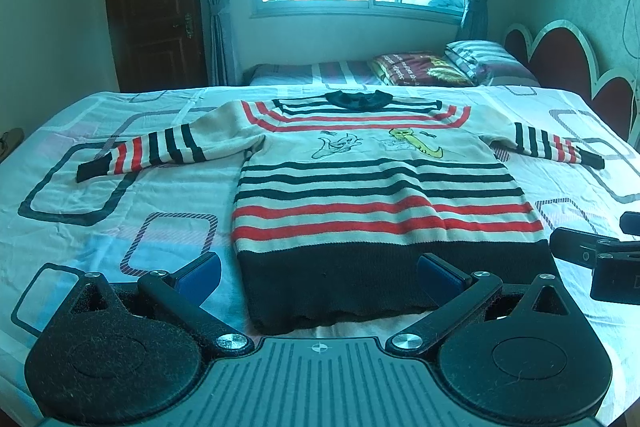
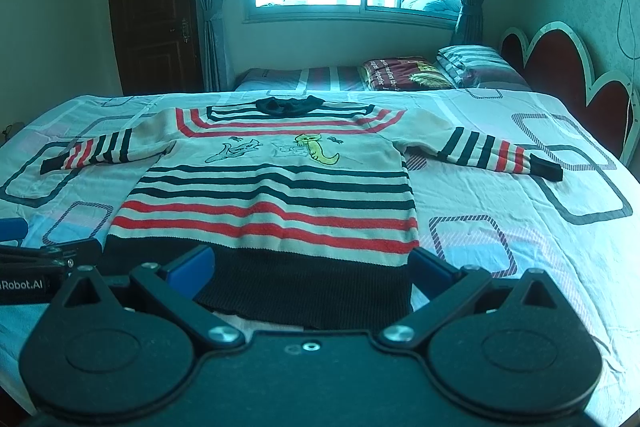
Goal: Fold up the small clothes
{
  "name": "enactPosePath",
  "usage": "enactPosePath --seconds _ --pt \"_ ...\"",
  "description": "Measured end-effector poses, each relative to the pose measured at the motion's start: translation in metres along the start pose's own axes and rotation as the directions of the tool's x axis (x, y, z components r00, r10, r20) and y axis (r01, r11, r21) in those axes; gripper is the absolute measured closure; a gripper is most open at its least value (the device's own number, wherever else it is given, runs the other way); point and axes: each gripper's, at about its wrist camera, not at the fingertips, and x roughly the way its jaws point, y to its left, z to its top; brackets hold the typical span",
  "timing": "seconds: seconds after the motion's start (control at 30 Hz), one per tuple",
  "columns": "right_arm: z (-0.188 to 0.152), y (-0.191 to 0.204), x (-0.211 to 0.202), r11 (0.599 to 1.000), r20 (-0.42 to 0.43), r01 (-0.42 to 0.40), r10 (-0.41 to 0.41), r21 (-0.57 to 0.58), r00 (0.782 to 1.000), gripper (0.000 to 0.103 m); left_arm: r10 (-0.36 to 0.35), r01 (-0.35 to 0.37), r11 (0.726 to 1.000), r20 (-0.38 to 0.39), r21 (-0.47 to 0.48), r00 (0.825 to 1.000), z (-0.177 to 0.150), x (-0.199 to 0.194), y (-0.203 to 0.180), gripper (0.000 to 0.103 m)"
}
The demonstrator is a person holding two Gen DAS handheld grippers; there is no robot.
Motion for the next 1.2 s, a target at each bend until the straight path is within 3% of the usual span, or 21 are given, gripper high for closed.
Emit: enactPosePath --seconds 0.83,0.93,1.1,1.2 --pt "0.0 -0.003 0.003 1.0 0.001 0.002 -0.002 0.0 1.0 0.001 0.01 -0.01 1.0 0.005 -0.009 1.0 0.003 0.005 0.001 0.0" --pt "0.003 -0.014 0.004 0.999 0.018 0.019 -0.019 0.04 1.0 0.001 -0.014 0.014 1.0 -0.019 -0.021 1.0 0.01 0.014 0.005 0.0" --pt "0.013 -0.05 0.012 0.99 0.065 0.083 -0.091 0.116 0.994 0.001 -0.032 0.034 0.995 0.023 -0.093 0.999 0.033 0.035 0.017 0.0" --pt "0.021 -0.084 0.023 0.974 0.097 0.119 -0.139 0.193 0.986 0.001 -0.054 0.057 0.996 0.044 -0.069 0.998 0.051 0.059 0.017 0.0"
